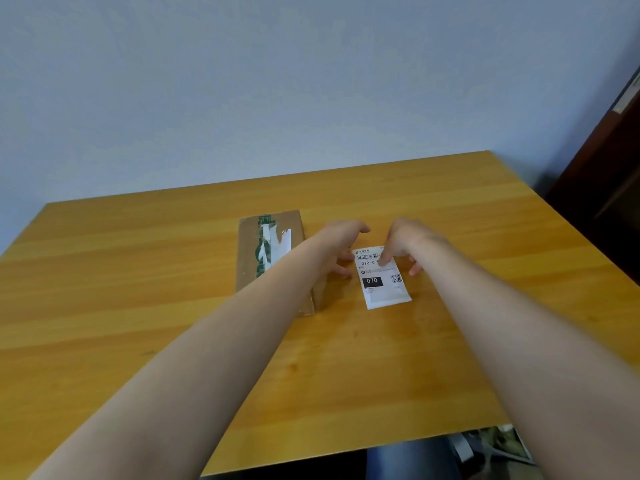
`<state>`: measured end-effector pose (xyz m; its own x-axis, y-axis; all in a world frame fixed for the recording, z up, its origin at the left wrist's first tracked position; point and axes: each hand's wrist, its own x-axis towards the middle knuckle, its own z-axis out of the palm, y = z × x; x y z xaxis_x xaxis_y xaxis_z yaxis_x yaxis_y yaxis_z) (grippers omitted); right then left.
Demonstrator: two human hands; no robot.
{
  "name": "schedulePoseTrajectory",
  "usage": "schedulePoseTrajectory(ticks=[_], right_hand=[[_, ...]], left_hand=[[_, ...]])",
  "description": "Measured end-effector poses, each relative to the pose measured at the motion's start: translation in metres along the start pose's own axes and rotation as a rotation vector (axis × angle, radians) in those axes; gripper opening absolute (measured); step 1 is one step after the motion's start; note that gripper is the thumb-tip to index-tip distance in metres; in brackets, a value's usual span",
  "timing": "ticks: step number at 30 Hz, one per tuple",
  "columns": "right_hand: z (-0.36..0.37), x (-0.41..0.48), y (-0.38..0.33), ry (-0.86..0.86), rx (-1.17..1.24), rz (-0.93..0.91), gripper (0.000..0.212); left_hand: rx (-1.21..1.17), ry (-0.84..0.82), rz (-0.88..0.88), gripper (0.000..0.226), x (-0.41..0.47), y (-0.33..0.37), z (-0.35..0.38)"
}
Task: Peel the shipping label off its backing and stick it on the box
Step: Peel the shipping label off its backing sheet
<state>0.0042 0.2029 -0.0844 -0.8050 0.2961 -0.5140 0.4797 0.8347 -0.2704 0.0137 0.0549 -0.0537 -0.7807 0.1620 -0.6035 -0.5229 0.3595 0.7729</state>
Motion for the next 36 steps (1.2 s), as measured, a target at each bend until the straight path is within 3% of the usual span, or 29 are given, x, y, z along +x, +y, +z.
schedulePoseTrajectory(ticks=[11,19,36], right_hand=[[0.003,0.002,0.007,0.010,0.133,-0.035,0.056],[0.009,0.005,0.007,0.150,0.177,-0.060,0.021],[0.011,0.002,0.005,0.213,0.102,-0.074,0.015]], left_hand=[[-0.007,-0.003,-0.003,0.049,0.000,-0.001,-0.003],[-0.015,0.000,-0.006,0.048,0.001,-0.004,-0.005],[-0.025,-0.001,0.001,0.050,0.003,-0.006,-0.008]])
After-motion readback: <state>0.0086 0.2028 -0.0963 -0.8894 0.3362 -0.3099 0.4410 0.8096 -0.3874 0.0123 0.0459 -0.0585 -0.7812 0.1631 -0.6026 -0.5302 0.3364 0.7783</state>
